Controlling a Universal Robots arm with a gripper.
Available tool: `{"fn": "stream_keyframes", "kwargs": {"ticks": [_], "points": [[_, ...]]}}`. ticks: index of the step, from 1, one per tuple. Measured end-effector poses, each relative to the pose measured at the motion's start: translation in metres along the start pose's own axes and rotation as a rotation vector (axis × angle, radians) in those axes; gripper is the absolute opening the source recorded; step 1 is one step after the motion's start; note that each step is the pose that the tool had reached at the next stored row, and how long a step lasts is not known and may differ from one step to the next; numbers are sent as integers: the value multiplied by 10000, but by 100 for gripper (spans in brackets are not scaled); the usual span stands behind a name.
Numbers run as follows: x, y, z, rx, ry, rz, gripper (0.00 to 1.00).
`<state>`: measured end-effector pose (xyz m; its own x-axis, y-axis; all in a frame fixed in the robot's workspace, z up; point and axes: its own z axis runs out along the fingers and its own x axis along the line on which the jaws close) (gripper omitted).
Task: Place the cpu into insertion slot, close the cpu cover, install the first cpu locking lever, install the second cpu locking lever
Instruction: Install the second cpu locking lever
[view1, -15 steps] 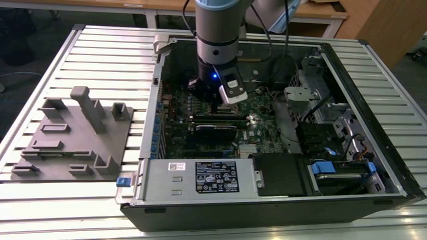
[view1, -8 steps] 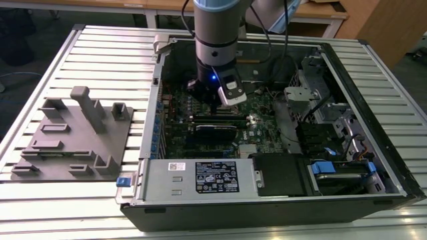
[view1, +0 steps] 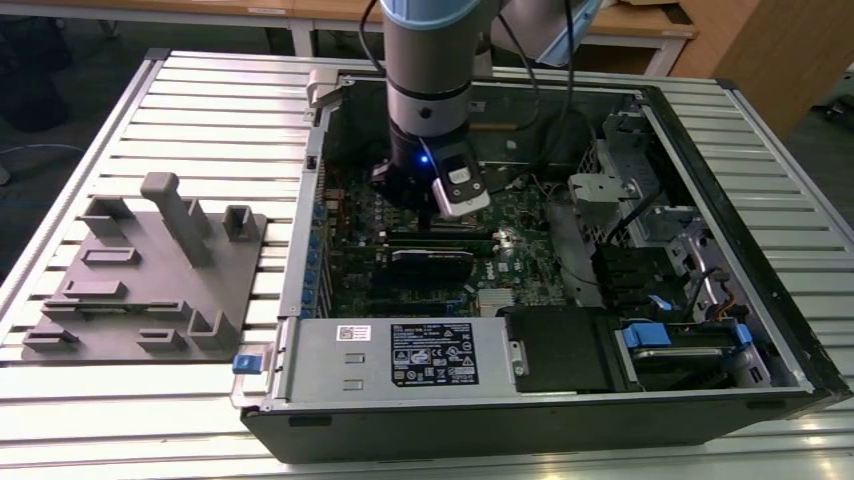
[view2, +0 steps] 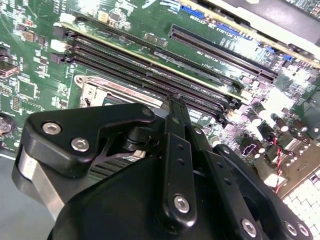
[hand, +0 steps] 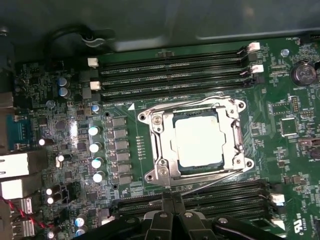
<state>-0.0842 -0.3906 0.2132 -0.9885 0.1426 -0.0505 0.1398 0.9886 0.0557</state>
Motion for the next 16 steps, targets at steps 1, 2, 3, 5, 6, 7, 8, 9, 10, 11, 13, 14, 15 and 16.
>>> {"fn": "stream_keyframes", "kwargs": {"ticks": [1,2,3,5,6,7,8,9,10,11,13,14,15,16], "points": [[9,-3,6,-5,1,0,10],[16,-5,10,-8,2,0,10],[21,-7,13,-9,2,0,10],[26,-9,16,-10,2,0,10],[26,-9,16,-9,3,-1,10],[26,-9,16,-8,3,-1,10],[27,-9,22,-11,2,0,10],[28,-10,30,-9,3,0,10],[28,-10,38,-10,3,0,10],[28,-11,43,-10,2,-1,10],[29,-11,44,-7,3,0,10],[29,-10,44,-8,3,0,10],[30,-8,46,-10,2,1,10],[31,-5,46,-9,2,1,10]]}}
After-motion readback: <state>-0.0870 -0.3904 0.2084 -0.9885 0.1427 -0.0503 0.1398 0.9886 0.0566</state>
